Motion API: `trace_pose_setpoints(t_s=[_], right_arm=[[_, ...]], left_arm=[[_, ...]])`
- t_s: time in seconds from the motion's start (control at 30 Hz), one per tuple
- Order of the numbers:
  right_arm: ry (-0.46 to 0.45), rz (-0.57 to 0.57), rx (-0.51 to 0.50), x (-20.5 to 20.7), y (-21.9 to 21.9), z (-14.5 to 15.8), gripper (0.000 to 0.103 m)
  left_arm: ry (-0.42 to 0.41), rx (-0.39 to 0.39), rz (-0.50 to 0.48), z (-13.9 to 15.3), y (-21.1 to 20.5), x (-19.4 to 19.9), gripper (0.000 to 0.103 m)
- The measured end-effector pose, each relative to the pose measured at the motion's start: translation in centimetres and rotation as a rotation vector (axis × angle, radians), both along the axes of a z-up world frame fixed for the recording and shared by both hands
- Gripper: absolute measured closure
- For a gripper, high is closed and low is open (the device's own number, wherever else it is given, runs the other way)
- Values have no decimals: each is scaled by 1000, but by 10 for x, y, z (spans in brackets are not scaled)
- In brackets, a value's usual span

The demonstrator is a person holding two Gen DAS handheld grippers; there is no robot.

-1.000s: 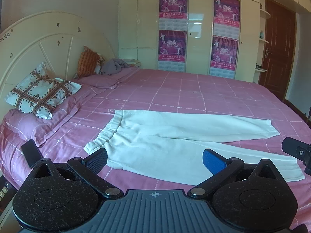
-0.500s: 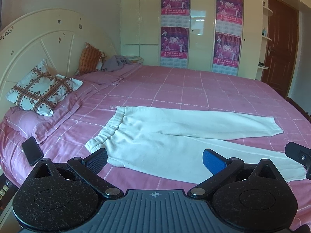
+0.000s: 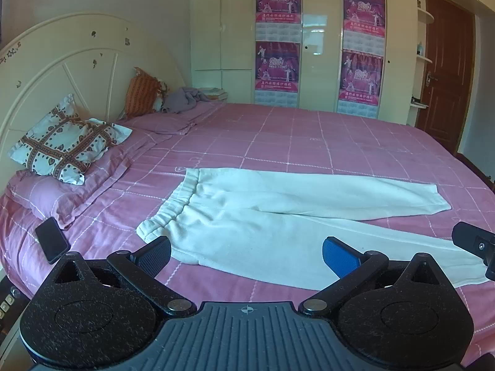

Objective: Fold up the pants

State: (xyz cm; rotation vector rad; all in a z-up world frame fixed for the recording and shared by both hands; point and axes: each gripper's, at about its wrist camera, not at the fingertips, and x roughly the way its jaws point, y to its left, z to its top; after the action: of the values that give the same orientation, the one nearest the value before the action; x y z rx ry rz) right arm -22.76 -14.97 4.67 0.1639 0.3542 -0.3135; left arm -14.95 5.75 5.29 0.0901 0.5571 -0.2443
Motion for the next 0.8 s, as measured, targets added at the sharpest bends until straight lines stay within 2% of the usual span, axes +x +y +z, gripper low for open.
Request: trace_pose_setpoints(t_s=[0.37,0.57,0.67,0.8], right_arm=[[20,8,-7,-1,4,1,0],[-39,29,-61,-1,-2,-5,0],[-81,31,1,-4,-1,-4,0],[-78,26,3,-4,-4,-4,0]], left_arm=[[-1,-13,13,2,5,-1,0],[-2,-14,15,2,3,0,0],[3,-14,14,2,2,1,0],[5,-9,13,2,1,2,0]])
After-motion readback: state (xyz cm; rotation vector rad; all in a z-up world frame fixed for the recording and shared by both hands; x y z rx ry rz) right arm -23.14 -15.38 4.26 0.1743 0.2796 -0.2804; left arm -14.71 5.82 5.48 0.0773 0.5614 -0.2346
